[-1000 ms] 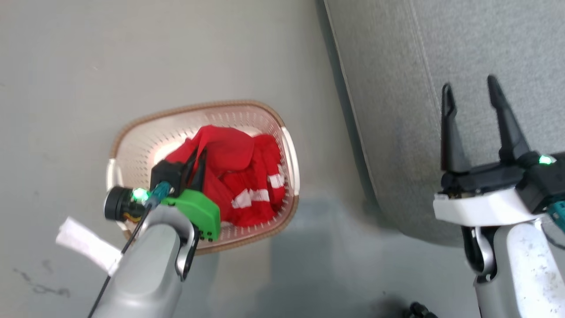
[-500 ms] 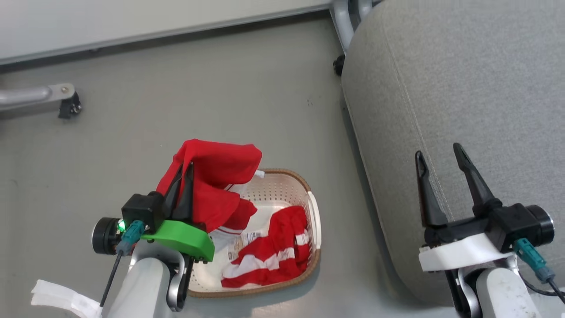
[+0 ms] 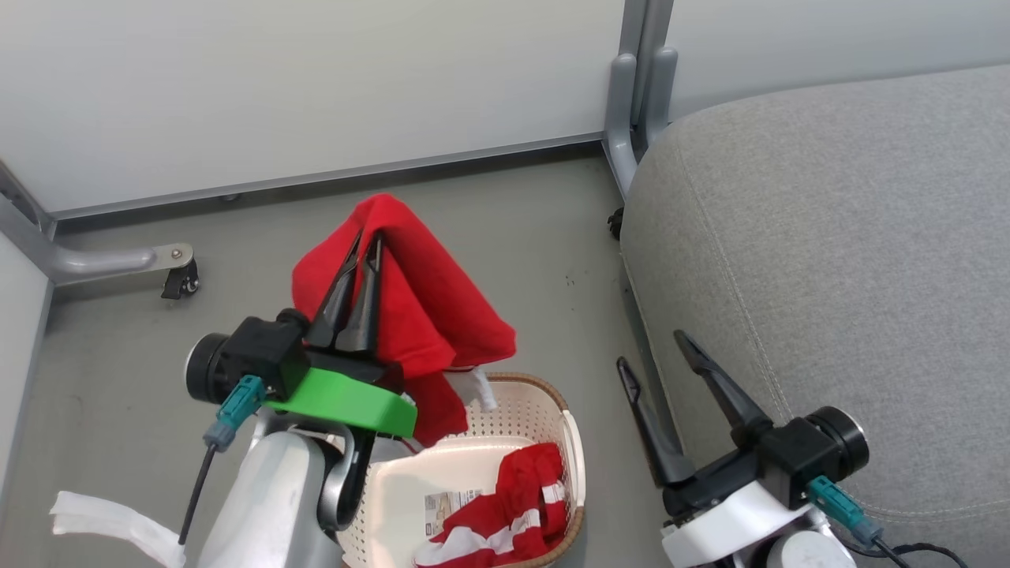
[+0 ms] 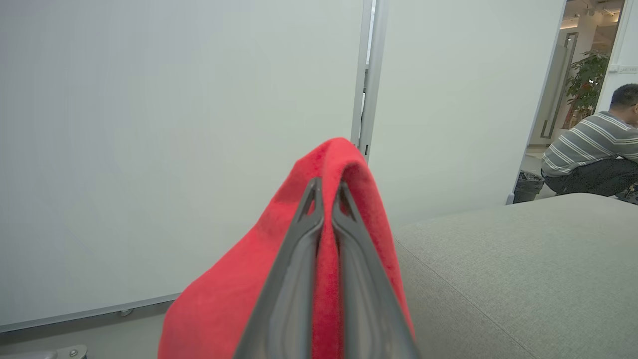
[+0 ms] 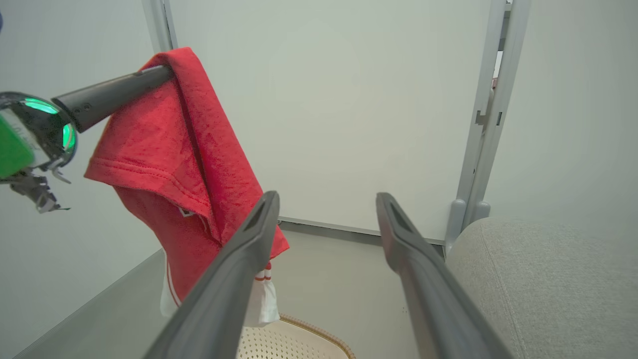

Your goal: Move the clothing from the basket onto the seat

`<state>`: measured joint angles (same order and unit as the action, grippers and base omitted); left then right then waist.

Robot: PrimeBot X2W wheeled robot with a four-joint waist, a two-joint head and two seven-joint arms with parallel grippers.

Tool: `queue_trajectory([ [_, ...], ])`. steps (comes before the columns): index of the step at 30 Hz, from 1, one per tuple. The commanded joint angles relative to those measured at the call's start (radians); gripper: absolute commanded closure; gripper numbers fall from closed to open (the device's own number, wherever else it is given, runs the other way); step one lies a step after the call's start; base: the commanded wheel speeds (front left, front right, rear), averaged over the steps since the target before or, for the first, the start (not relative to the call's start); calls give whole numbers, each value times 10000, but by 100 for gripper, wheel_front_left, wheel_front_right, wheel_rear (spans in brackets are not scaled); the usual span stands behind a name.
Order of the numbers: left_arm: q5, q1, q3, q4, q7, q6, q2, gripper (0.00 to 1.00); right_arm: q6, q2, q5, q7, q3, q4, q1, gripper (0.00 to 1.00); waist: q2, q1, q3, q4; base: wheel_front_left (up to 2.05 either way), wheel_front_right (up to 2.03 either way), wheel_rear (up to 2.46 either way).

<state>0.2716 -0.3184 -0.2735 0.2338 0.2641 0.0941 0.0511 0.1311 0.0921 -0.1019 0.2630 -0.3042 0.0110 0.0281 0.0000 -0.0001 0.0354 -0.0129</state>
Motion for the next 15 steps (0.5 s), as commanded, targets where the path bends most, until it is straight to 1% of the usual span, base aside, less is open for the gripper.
queue_trajectory([
  [1, 227, -209, -159, -153, 5, 52, 3, 100, -6, 88, -66, 29, -215, 27, 174, 0, 0, 1, -65, -10, 0, 0, 0],
  [6, 910, -573, -1281, -615, 7, -156, 1, 100, -6, 213, -158, 29, -1138, 258, 515, 0, 0, 1, -58, -22, 0, 0, 0],
  [9, 1329, -907, -2112, -825, 6, -381, 1, 100, -5, 249, -154, 29, -1523, 399, 782, 0, 0, 1, -31, -29, 0, 0, 0],
  [12, 1646, -1290, -2993, -954, -24, -547, 3, 100, -6, 293, -121, 29, -1795, 632, 954, 0, 0, 1, -33, -56, 0, 0, 0],
  [15, 2016, -1623, -3715, -1100, -39, -774, 4, 100, -6, 275, -55, 29, -1853, 934, 1067, 0, 0, 1, -76, -84, 0, 0, 0],
])
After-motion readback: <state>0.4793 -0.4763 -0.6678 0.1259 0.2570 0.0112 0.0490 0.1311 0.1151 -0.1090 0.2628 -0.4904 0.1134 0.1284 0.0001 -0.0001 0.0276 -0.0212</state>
